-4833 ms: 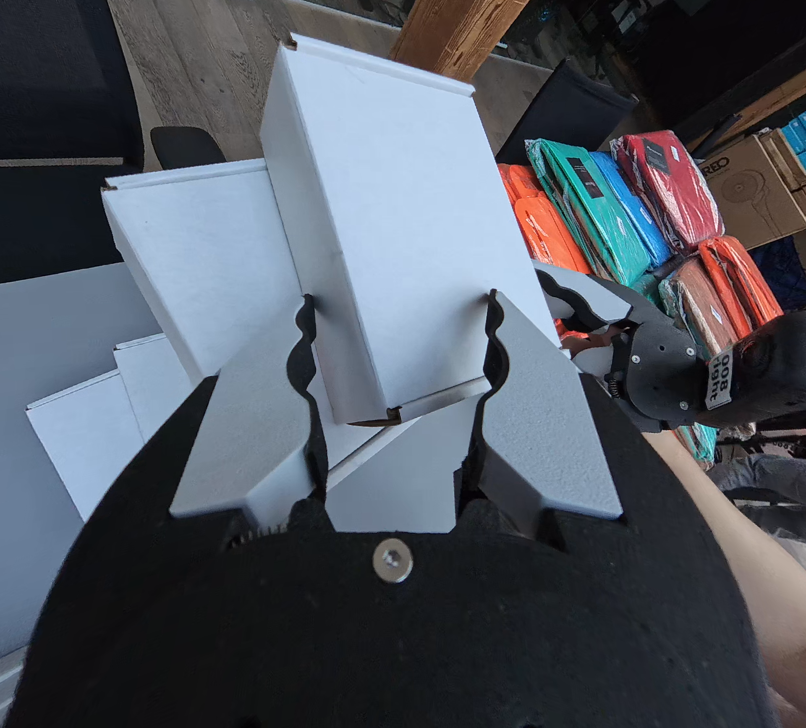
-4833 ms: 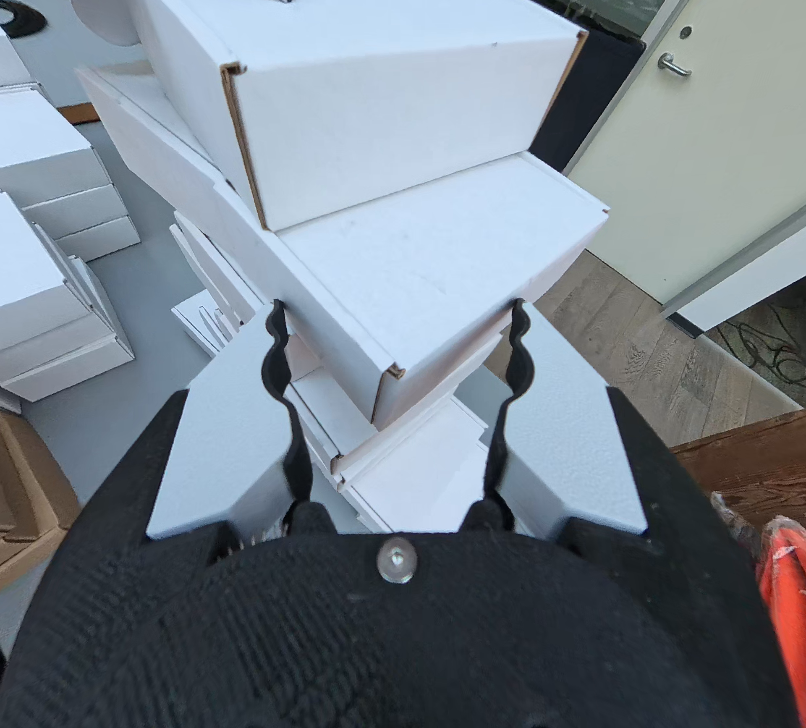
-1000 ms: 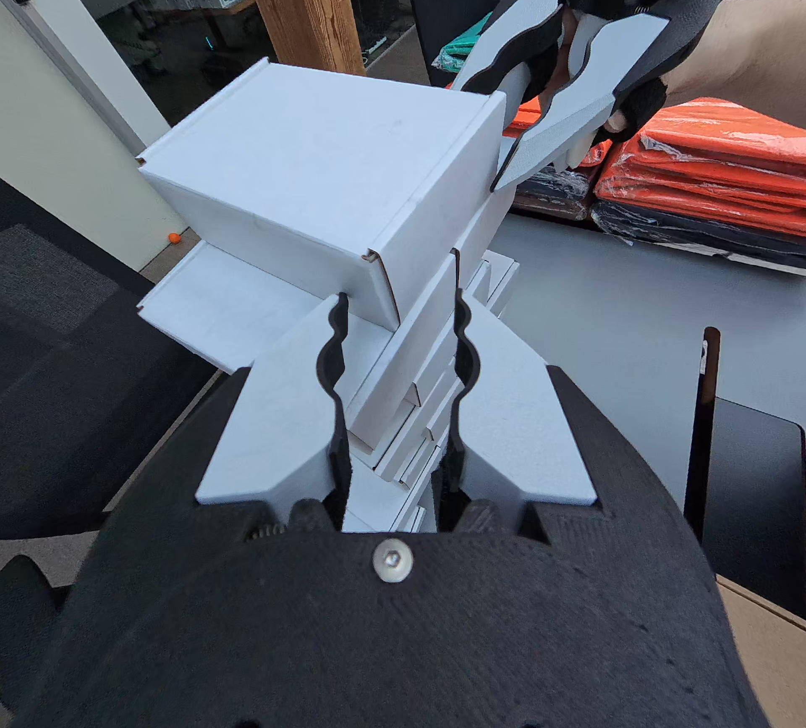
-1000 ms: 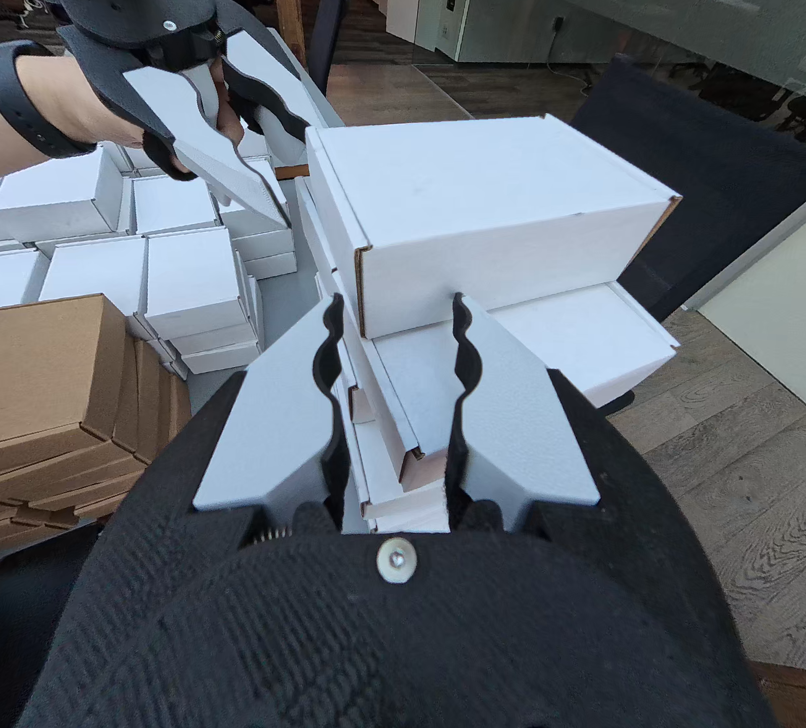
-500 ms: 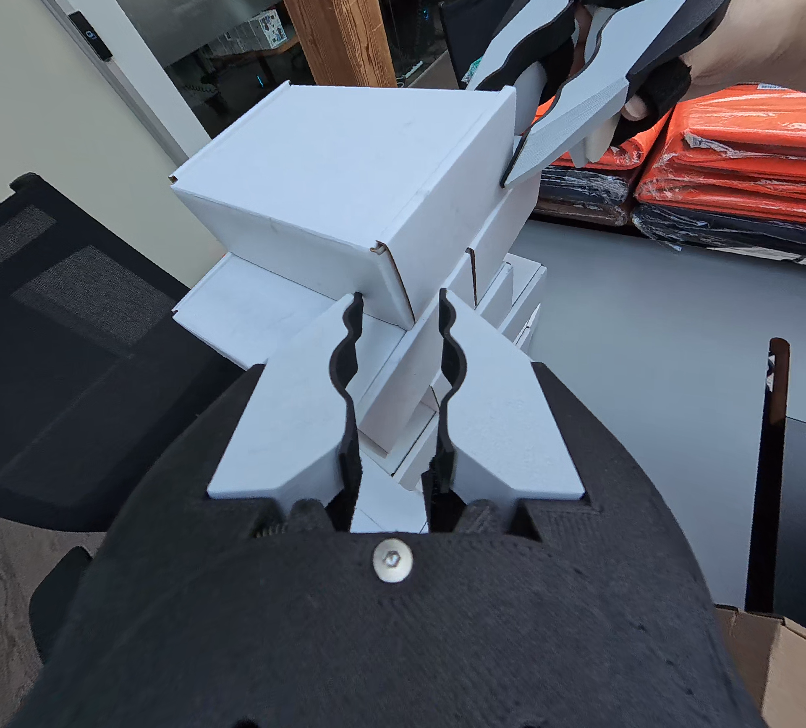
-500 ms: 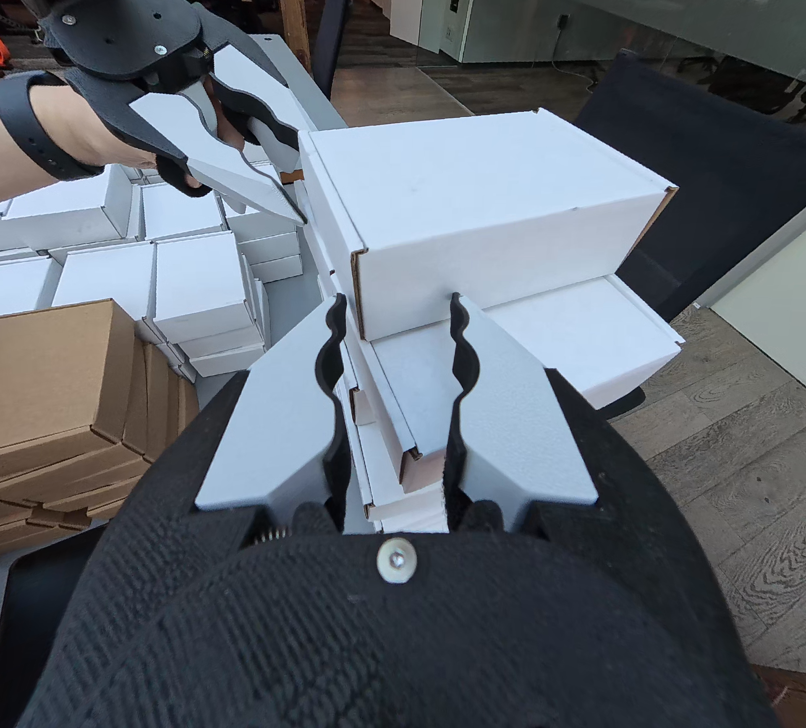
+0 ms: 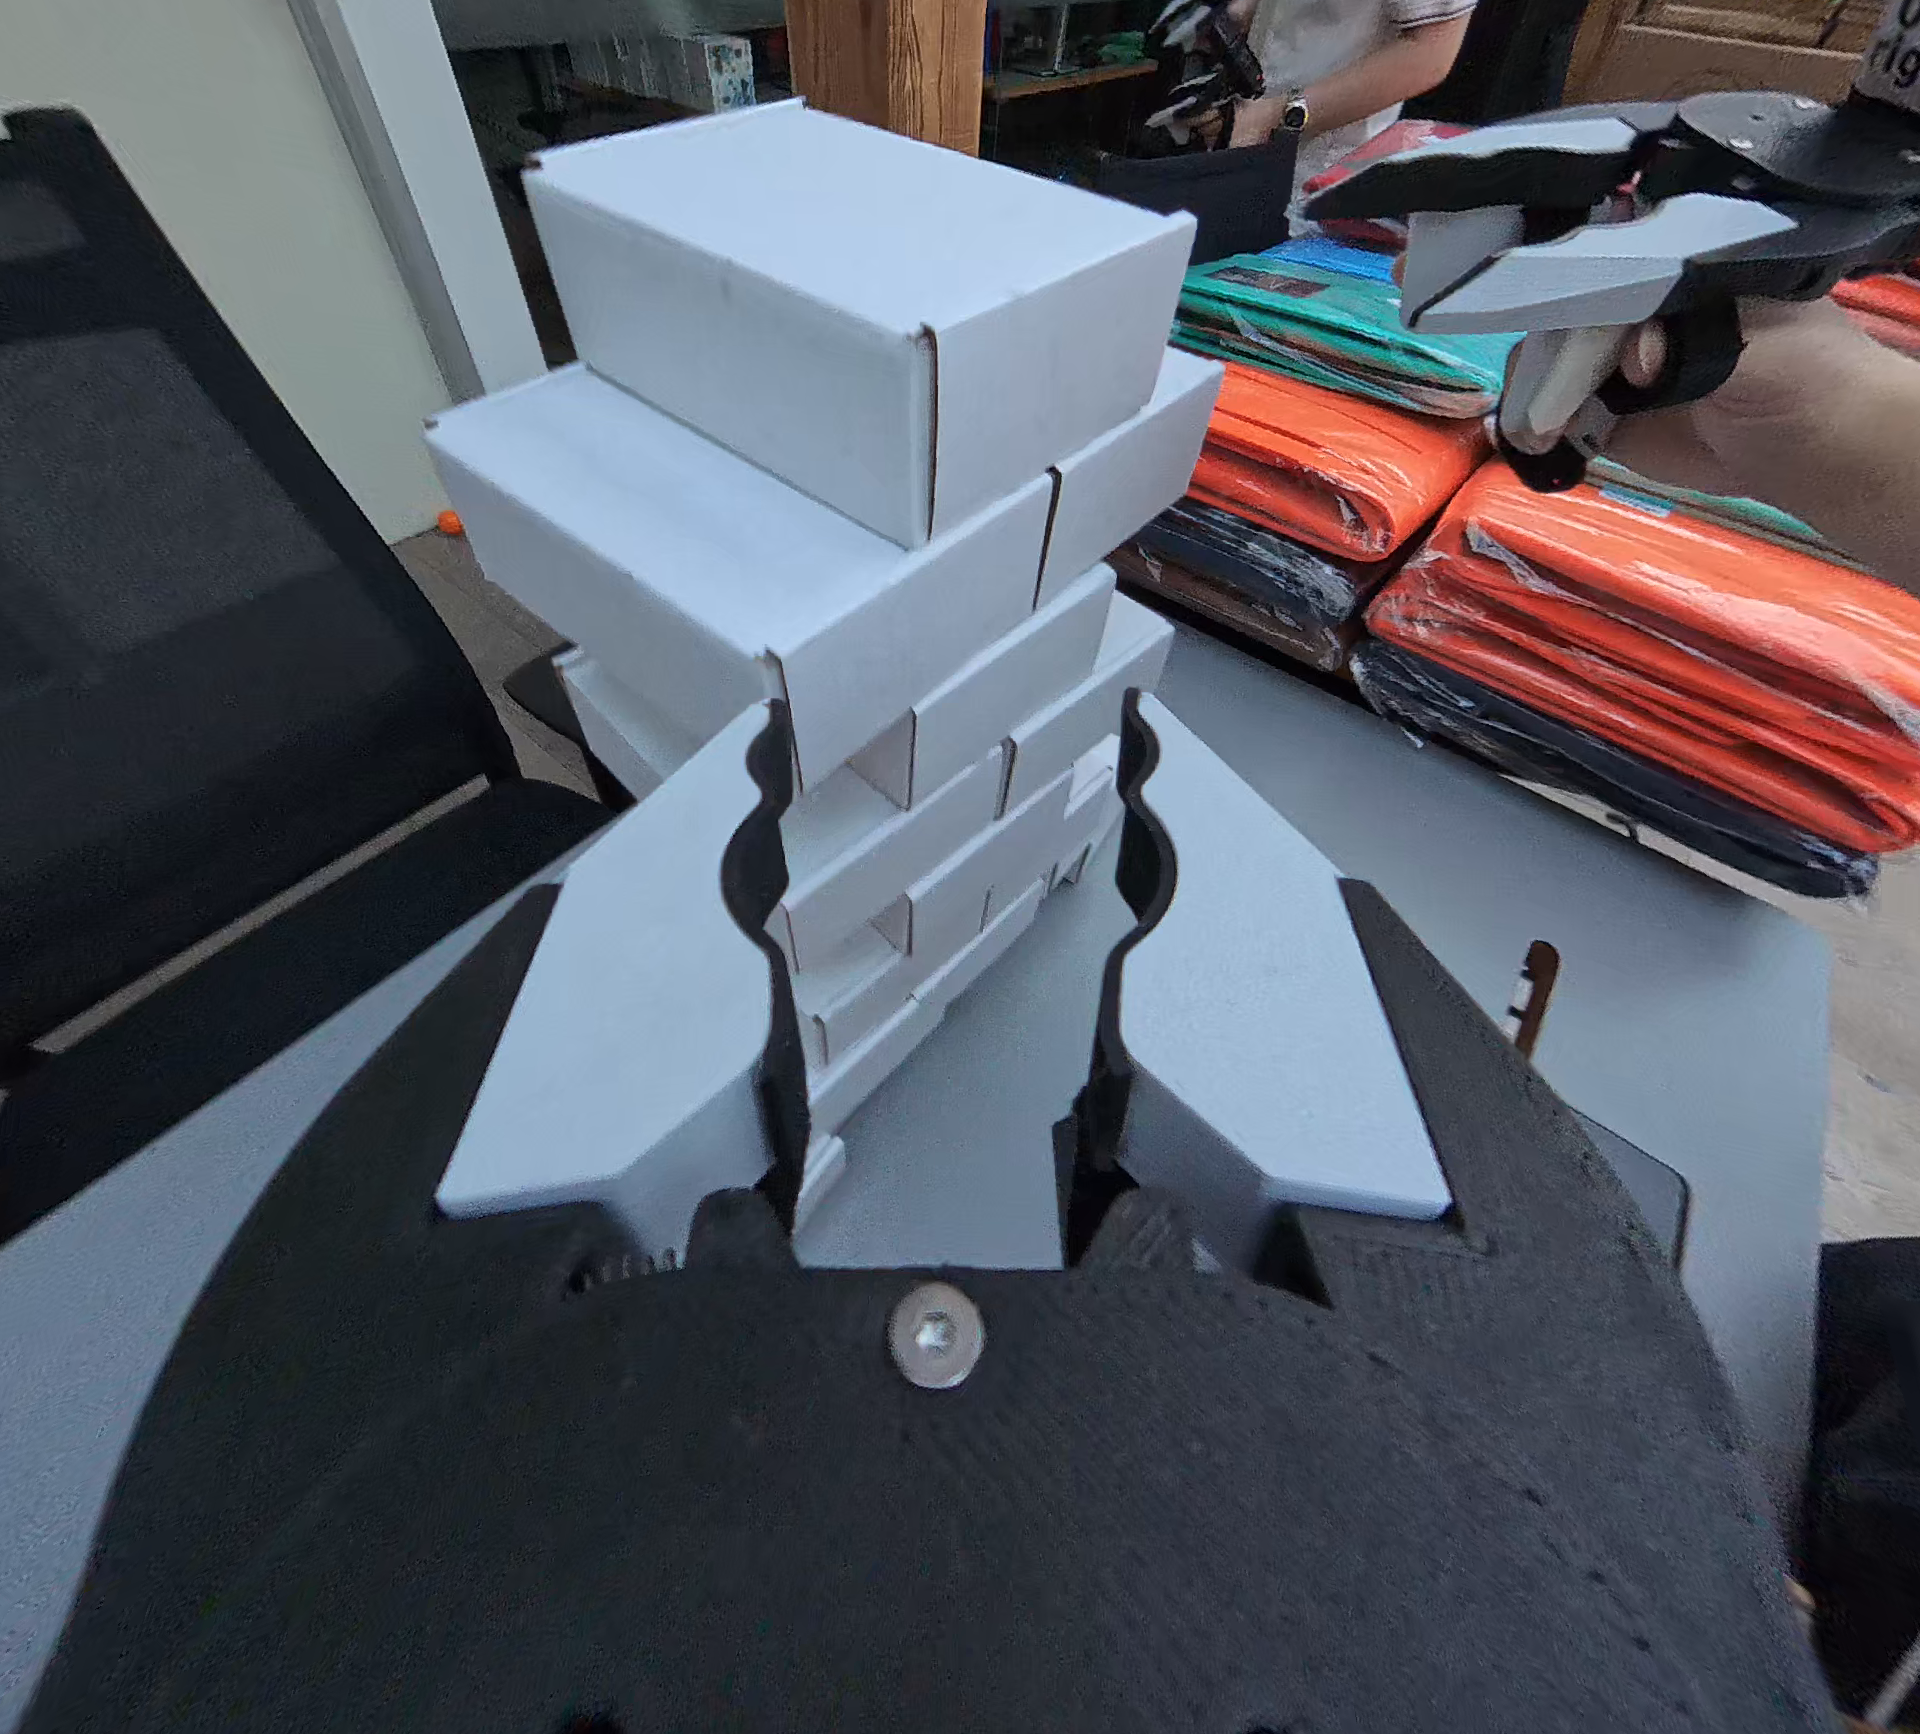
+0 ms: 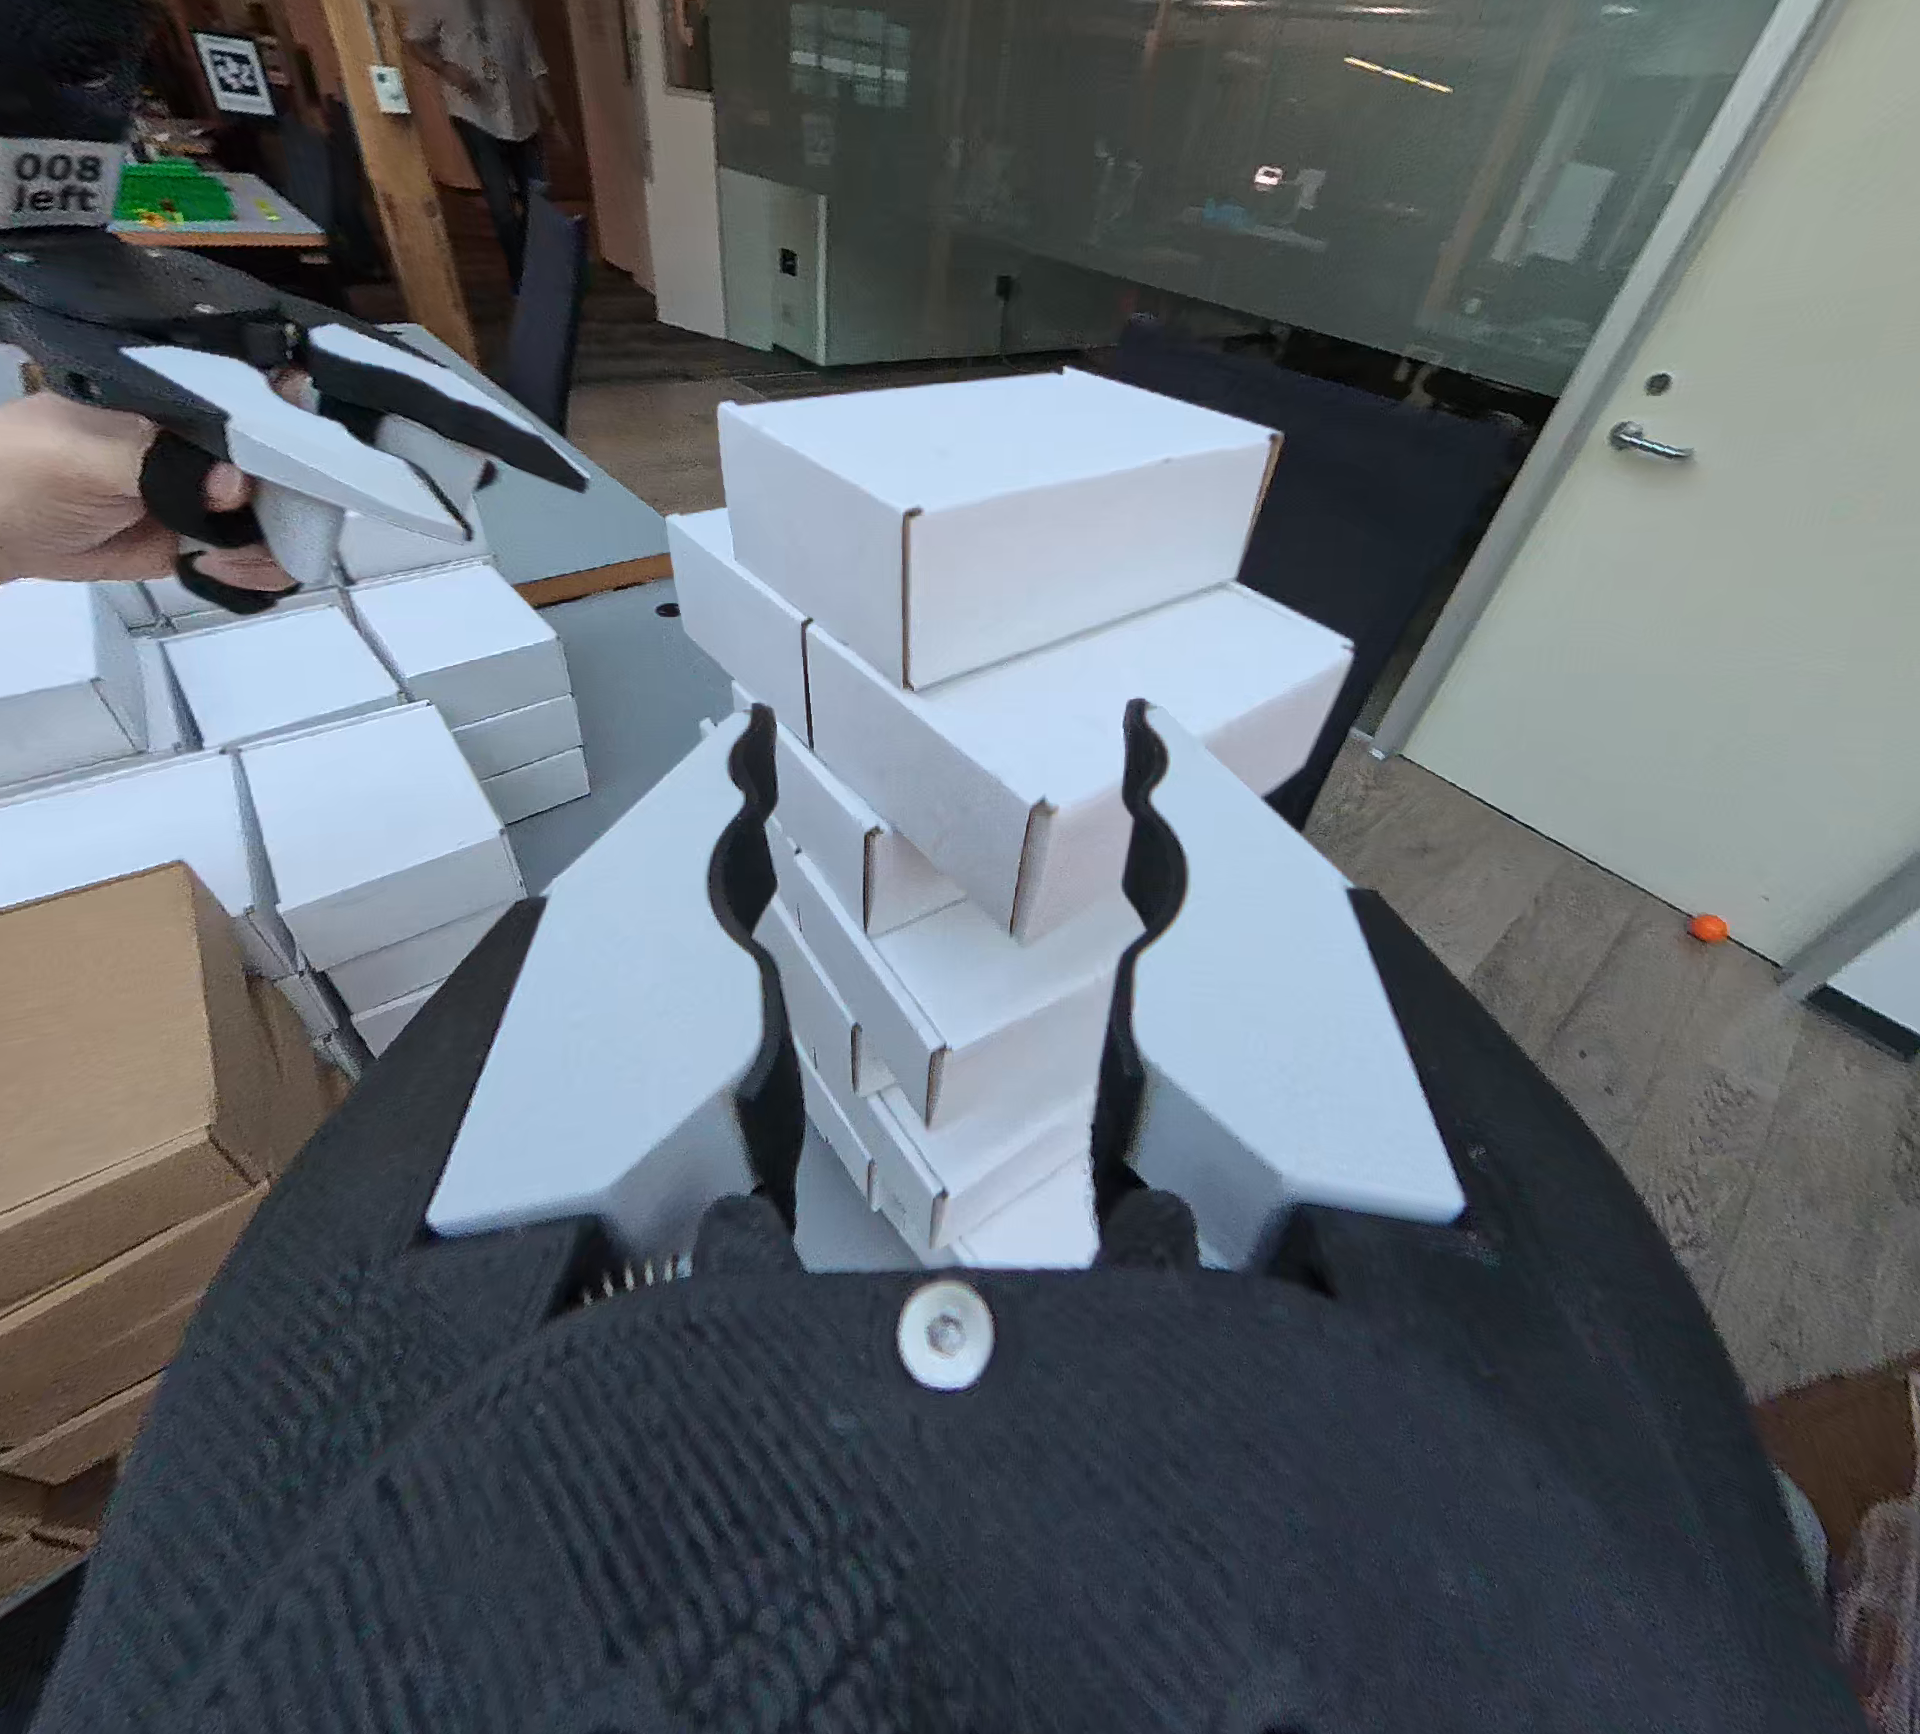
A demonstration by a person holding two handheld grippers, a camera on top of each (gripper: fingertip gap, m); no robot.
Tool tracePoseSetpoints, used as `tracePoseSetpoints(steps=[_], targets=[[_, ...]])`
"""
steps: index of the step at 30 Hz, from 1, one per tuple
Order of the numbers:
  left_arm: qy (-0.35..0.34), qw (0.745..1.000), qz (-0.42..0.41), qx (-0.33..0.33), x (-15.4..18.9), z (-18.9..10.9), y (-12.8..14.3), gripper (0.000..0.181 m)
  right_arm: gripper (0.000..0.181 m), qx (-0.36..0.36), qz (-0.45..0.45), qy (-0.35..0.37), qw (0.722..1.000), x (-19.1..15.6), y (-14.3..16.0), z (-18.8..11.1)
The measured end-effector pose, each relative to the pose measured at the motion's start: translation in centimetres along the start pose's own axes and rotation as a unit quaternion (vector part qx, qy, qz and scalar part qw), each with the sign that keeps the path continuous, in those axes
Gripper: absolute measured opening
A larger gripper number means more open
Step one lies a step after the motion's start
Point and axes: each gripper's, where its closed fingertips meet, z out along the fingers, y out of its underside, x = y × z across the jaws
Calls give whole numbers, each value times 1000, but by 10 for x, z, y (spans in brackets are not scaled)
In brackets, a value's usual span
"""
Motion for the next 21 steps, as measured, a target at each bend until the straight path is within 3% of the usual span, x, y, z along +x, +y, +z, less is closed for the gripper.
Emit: tracePoseSetpoints(steps=[5, 8, 13, 17, 19, 21], targets=[[-18, 998, -66, 11, 22, -71, 24, 66, 65, -16, 51, 54, 997, -29, 44, -64], [-47, 993, -106, 28, 42, -119, 29, 68, 70, -43, 83, 46, 995, -64, 78, -88], [-150, 980, -126, 31, 81, -209, 49, 68, 83, -83, 118, -55, 988, -149, 115, -99], [-260, 948, -184, 28, 115, -287, 88, 66, 87, -110, 105, -120, 981, -212, 135, -105], [-293, 930, -222, 18, 132, -321, 112, 66, 89, -110, 119, -138, 977, -239, 135, -106], [-312, 918, -243, -5, 146, -353, 130, 66, 89, -87, 149, -148, 974, -261, 118, -104]])
